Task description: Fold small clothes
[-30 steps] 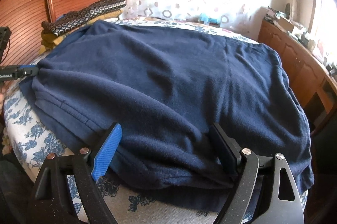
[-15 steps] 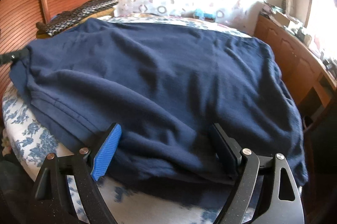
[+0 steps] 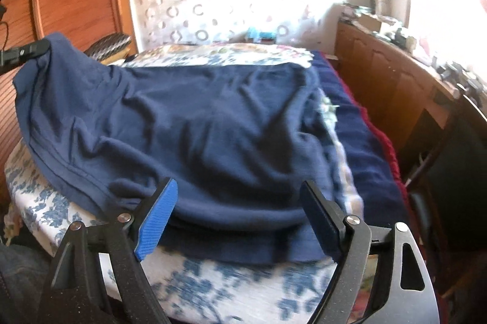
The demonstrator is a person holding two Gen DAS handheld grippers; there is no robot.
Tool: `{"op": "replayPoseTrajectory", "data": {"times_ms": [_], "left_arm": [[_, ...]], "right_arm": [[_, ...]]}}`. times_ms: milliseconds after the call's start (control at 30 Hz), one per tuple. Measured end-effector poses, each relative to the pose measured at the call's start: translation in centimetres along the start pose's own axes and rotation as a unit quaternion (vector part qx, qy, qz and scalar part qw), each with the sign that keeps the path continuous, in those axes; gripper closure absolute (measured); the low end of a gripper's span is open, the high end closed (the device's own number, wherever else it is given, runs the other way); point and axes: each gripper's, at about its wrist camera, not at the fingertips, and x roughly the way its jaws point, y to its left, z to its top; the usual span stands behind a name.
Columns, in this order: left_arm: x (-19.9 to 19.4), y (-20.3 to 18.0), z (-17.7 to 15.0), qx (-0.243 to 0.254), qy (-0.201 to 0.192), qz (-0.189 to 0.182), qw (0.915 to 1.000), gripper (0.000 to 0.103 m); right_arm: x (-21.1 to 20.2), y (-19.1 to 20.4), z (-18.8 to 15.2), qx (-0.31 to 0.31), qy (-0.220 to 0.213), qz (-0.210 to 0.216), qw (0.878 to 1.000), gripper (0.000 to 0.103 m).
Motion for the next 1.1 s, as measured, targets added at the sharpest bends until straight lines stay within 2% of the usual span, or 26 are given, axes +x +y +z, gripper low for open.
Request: {"op": "replayPoseTrajectory", "data": {"times_ms": [267,367,633,833,1100], "left_arm": [[4.0,-5.9,4.0,0.052,0.020,-0.049,0.9972,0.098],[5.2,-8.0,5.1,0.061,0.028,-0.055,0.9962,0.097],[8.3,-9.4,4.1,0.058,0.083,-0.087,0.9911,0.092],[7.7,-7.9,2.6,0.069,0.088,-0.052,0.9923,0.088],[7.0,-1.0,0.5,0.030,0.101,0.010,0.9944,0.087]], "right_arm": [[-2.7,-3.2,0.0,0.030,-0.025,-0.011,0.999,0.019],[-3.7,-3.9,-0.2,0.037,-0.033,-0.017,0.999,0.020],[-4.7,-5.4,-0.3,0.049,-0.034,-0.021,0.998,0.020],[-3.3,-6.0,0.3,0.053,-0.020,-0.017,0.998,0.020],[0.5,-3.0,3.3,0.015,-0.002,0.018,1.000,0.020]]}}
